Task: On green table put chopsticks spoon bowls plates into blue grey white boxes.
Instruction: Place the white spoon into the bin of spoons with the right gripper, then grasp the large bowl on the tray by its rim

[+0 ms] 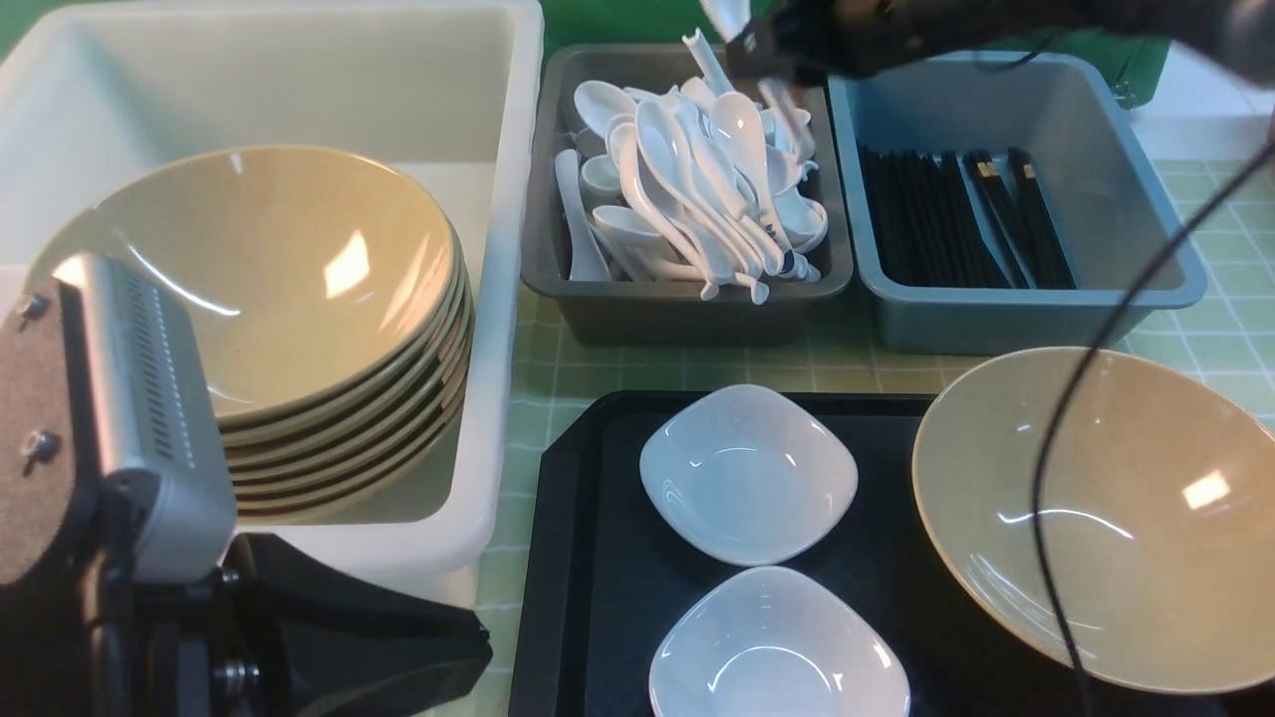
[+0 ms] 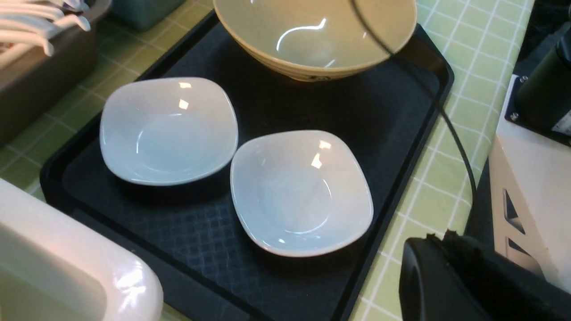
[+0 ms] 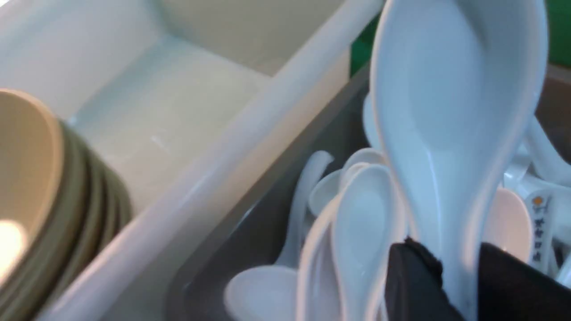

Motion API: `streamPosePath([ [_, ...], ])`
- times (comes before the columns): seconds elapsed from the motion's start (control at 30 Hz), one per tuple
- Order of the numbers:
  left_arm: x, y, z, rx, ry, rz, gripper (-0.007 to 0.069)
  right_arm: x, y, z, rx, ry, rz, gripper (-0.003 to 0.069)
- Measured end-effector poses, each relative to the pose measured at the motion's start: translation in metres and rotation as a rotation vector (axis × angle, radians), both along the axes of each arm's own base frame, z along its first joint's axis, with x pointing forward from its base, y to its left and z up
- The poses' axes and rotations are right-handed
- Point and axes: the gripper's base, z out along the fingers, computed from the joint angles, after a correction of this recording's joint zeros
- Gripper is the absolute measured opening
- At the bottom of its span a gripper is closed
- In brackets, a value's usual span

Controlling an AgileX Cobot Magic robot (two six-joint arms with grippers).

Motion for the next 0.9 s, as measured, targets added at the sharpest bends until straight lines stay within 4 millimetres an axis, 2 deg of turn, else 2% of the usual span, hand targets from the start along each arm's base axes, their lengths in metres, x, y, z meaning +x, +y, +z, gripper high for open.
streamPosePath([
  [0.07,0.001,0.000,0.001,-0.010,-0.010,0.011,-0.0001,0.015,0.005,-0.026,-0.008,0.032,0.000,0.0162],
  [0.13,0.001,0.000,0.001,-0.020,0.002,0.023,-0.0001,0.020,0.007,-0.038,-0.006,0.052,-0.010,0.0182],
  [0.23,0.001,0.000,0.001,-0.027,0.014,0.032,-0.0001,0.023,0.007,-0.042,-0.001,0.059,-0.022,0.0242],
  [0.37,0.001,0.000,0.001,-0.030,0.021,0.036,-0.0001,0.021,0.007,-0.033,0.026,0.058,-0.039,0.0363],
  [0.43,0.001,0.000,0.001,-0.030,0.021,0.037,-0.0001,0.016,0.006,-0.024,0.050,0.087,-0.030,0.0421],
  [0.5,0.001,0.000,0.001,-0.030,0.021,0.037,-0.0001,0.008,0.004,-0.010,0.056,0.106,-0.002,0.0444],
  [0.57,0.001,0.000,0.001,-0.030,0.021,0.037,-0.0001,-0.001,0.000,0.003,0.057,0.116,0.027,0.0454],
  [0.7,0.001,0.000,0.001,-0.030,0.021,0.037,-0.0001,-0.022,-0.015,0.042,0.044,0.102,0.076,0.0456],
  [0.77,0.001,0.000,0.001,-0.031,0.022,0.037,-0.0001,-0.046,-0.028,0.074,-0.002,0.088,0.110,0.0456],
  [0.83,0.001,0.000,0.001,-0.031,0.022,0.038,-0.0001,-0.058,-0.031,0.087,-0.033,0.084,0.118,0.0456],
  [0.9,0.004,-0.001,0.001,-0.038,0.019,0.047,-0.0001,-0.094,-0.037,0.121,-0.130,0.068,0.130,0.0456],
])
